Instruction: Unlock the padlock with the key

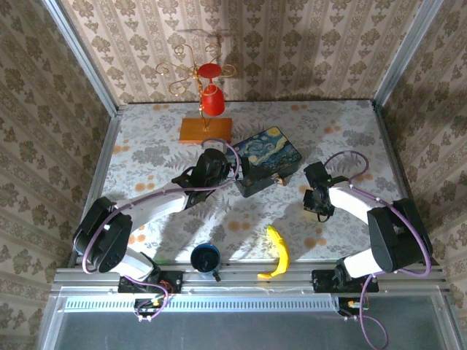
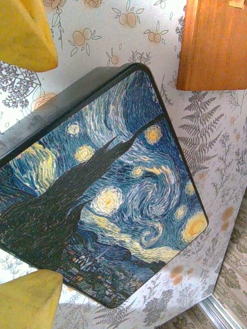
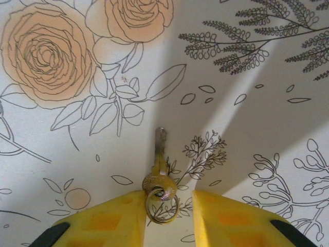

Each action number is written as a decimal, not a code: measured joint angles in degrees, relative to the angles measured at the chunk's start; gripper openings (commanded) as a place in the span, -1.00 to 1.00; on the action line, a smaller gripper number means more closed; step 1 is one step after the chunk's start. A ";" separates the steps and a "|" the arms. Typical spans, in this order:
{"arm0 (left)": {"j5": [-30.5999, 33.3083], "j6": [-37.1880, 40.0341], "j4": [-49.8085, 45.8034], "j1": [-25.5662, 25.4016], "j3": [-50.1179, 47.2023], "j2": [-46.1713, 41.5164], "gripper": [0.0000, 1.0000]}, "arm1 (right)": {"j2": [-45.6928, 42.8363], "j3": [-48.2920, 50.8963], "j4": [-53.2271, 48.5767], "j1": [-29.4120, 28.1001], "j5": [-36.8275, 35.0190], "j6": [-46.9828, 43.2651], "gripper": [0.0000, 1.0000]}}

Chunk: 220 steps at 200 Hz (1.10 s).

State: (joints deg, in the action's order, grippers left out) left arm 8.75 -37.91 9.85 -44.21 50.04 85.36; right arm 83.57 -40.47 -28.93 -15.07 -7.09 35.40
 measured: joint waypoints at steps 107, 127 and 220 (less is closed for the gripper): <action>0.00 0.00 0.00 0.00 -0.02 0.13 1.00 | 1.53 -1.51 -1.07 -0.15 -0.48 -0.52 -0.58; 0.00 0.00 -0.02 0.00 -0.02 0.13 1.00 | 1.55 -1.60 -1.05 -0.15 -0.48 -0.68 -0.61; 0.04 0.02 -0.07 0.00 -0.02 0.13 1.00 | 1.05 -2.14 1.57 -1.60 0.22 -2.75 -0.90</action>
State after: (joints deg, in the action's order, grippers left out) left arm 8.80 -37.89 9.78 -44.21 50.02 85.49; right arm 84.62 -42.61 -27.35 -16.67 -6.87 32.64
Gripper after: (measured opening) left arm 0.999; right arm 0.079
